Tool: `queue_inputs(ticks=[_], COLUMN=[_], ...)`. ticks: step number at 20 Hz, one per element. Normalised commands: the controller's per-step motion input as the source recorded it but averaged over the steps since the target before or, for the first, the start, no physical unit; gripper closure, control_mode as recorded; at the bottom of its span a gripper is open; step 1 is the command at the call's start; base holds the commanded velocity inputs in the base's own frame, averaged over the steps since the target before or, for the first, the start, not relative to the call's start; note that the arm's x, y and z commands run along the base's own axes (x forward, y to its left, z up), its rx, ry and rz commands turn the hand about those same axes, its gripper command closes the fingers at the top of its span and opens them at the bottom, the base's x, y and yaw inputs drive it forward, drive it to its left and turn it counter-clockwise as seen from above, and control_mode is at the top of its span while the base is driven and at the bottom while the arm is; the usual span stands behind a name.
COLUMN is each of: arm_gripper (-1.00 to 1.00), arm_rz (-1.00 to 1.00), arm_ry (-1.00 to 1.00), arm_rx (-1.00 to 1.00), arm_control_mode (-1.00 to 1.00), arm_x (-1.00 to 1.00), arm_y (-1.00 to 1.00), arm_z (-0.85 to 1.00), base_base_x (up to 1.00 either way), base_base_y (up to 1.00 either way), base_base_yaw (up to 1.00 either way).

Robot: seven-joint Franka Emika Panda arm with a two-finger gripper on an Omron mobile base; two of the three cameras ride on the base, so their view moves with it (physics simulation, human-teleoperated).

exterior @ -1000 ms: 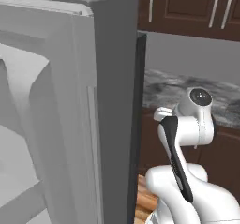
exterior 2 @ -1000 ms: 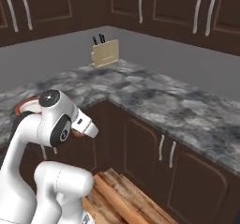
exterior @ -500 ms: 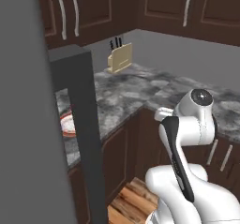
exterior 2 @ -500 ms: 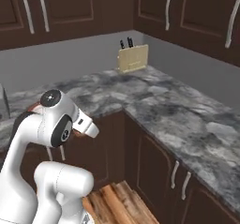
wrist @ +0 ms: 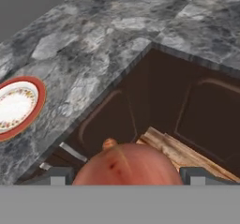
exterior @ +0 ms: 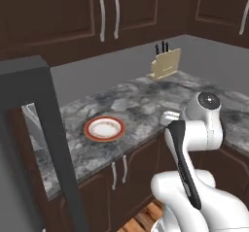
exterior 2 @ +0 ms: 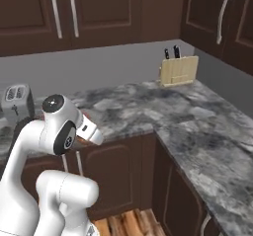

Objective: Pick onion from the fridge and place it on the plate on the counter.

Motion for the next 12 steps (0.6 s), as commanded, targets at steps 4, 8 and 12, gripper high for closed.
queue_inputs(ticks=[4,8,12], arm_gripper=[1.00,1.00,1.00], arm_rz=[0.00,0.00,0.00], arm_ry=[0.00,0.00,0.00], arm_rx=[0.00,0.00,0.00], arm_control_mode=[1.00,1.00,1.00], arm_x=[0.00,0.00,0.00], arm_y=[0.00,0.00,0.00], arm_z=[0.00,0.00,0.00], base_base_x=[0.40,0.51,0.53], base_base_y=[-0.09,-0.14,-0.19], base_base_yaw=[0.41,0.41,0.39])
